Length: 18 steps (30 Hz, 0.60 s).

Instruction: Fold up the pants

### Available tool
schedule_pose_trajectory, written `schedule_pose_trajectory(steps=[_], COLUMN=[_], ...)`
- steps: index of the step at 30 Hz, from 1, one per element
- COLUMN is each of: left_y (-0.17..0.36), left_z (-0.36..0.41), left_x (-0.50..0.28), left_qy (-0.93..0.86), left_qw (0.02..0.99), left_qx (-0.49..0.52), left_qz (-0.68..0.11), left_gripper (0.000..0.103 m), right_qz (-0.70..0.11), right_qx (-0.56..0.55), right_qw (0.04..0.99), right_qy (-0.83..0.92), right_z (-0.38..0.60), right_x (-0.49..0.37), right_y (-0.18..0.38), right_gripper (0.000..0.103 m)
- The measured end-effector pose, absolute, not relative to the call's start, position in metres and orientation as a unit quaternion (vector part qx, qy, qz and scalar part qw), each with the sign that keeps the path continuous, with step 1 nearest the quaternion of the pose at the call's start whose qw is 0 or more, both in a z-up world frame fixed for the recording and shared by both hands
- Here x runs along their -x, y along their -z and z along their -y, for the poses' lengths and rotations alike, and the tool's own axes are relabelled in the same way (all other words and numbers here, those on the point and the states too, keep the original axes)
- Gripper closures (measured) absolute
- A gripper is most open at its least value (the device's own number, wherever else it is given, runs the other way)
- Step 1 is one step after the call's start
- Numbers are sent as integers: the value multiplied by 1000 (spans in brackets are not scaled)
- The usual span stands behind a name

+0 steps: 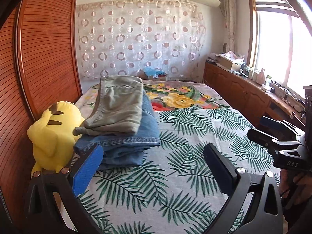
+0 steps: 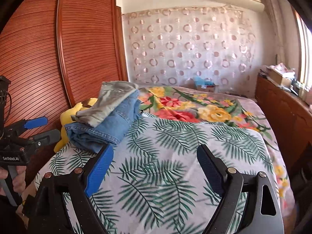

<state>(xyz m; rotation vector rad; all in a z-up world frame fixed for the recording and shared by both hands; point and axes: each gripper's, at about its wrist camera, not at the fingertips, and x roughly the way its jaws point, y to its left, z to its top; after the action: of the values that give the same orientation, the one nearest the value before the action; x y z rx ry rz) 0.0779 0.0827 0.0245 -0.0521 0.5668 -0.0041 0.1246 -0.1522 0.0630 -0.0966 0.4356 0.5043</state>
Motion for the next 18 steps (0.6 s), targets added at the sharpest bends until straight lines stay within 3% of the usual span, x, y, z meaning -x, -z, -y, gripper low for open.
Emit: schedule_pose_trajectory(steps=[18], left_y=[-65], left_z=[-24], left_x=[-44], left_qy=[26], left_qw=[972], left_qx=[9], left_qz=[-232], left_gripper=[0], right_qz=[-153], right_qx=[18], right_qw=[975], right_qy=[-163], right_z=[182], right_x=[-47], right_y=[-91], right_gripper=[14])
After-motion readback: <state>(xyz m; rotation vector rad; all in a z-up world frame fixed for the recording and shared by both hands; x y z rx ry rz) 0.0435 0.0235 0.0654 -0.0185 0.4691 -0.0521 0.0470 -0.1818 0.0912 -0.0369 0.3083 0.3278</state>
